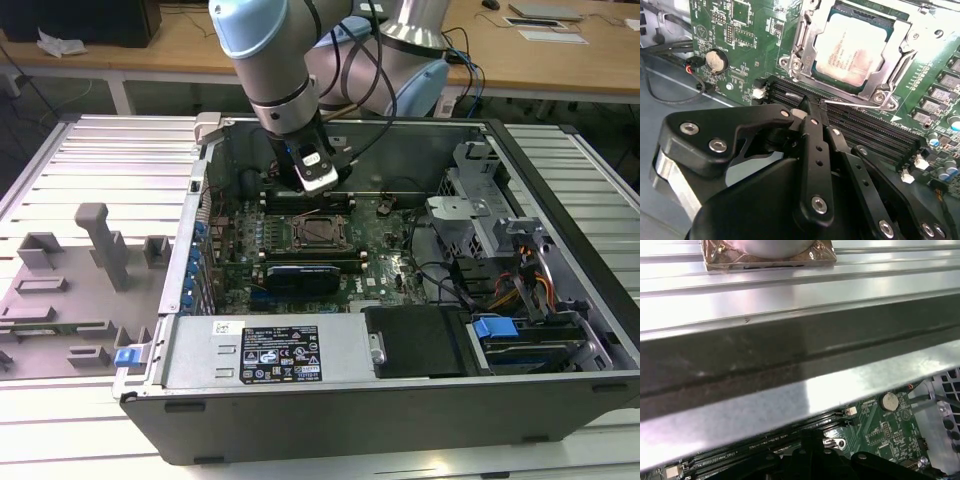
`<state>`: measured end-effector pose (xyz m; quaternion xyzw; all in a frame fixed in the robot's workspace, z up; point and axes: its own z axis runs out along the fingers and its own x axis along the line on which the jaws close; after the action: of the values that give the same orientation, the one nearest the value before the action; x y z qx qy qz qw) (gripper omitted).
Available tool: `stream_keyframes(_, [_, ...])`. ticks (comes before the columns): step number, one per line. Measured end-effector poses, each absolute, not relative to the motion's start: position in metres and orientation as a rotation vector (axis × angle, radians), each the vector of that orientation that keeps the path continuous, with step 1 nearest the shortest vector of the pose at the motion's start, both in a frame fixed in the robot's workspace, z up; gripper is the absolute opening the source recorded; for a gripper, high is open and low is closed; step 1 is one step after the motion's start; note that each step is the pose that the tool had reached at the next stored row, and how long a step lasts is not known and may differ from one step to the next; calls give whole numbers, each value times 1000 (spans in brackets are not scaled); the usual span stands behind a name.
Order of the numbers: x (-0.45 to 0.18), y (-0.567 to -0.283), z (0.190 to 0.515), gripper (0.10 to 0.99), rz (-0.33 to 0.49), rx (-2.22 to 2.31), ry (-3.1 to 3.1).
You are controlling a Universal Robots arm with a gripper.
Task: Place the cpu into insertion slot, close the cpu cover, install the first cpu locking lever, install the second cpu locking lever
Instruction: 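Install the first cpu locking lever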
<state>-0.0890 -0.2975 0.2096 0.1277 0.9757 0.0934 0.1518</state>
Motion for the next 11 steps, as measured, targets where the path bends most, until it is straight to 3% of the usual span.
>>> stream_keyframes(11, [-89,-295,206,106,262,401,2794])
